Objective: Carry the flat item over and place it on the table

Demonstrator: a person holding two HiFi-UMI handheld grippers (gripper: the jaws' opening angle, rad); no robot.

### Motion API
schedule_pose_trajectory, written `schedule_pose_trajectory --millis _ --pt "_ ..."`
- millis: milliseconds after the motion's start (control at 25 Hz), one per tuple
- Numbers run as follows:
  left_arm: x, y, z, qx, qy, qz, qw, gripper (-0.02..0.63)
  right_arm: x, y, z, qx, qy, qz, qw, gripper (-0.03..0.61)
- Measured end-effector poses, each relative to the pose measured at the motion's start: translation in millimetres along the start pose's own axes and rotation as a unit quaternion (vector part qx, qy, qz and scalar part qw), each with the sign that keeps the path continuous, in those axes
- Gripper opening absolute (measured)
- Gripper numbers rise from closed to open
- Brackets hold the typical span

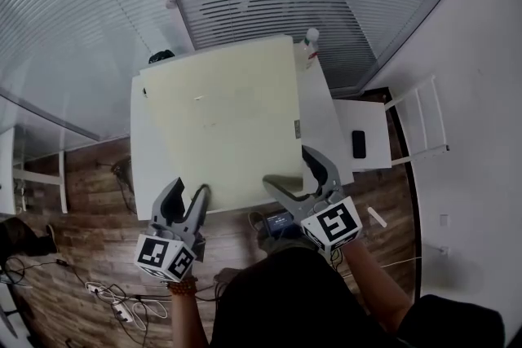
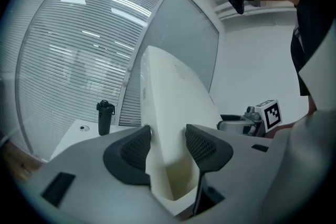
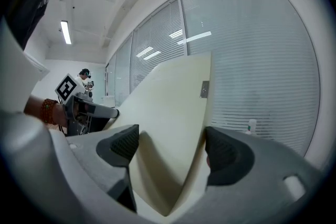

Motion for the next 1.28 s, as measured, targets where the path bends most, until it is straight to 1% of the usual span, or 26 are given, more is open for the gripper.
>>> schedule_pose_trajectory --millis 240,360,520,640,760,960,1160,1280 --pt "0.1 -0.7 -1.1 0.0 -0.014 0.0 0.9999 0.212 -4.1 2.5 -8.9 0.002 -0.013 -0.016 1.0 0.393" --pt "0.3 4.0 -5.5 0.009 -0.009 -0.001 0.9999 0.212 -5.5 7.9 -8.9 0.007 -0.012 -0.025 1.0 0.393" --pt "2.9 11.4 -12.1 0.011 -0.001 0.016 0.9998 0.212 -6.2 11.7 -10.4 0.019 -0.006 -0.023 1.0 0.393" --pt "15.8 15.4 -14.9 0.023 0.001 0.019 0.9996 0.212 0.2 15.9 -23.4 0.026 0.001 -0.031 0.999 0.393" --pt "20.8 21.0 -29.6 0.033 0.0 0.032 0.9989 0.21 -4.1 23.5 -31.9 0.045 0.007 -0.049 0.998 0.393" --pt "33.1 28.1 -52.5 0.048 0.017 0.054 0.9972 0.212 -13.3 35.6 -43.3 0.07 0.008 -0.088 0.994 0.393" --pt "50.5 33.0 -72.8 0.069 0.028 0.067 0.995 0.212 -22.9 44.1 -66.3 0.096 0.007 -0.103 0.99 0.393" --pt "61.2 40.1 -85.5 0.083 0.024 0.078 0.9932 0.212 -26.4 52.0 -82.6 0.115 0.007 -0.113 0.987 0.393"
Point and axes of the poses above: the fingertips, and each gripper's own axes: z backward along the fingers, x to its left, y out of its underside, the point moved 10 cm from there along z, backward along the fingers, and after that the axes turned 15 degrees about x, right-handed, at the moved point
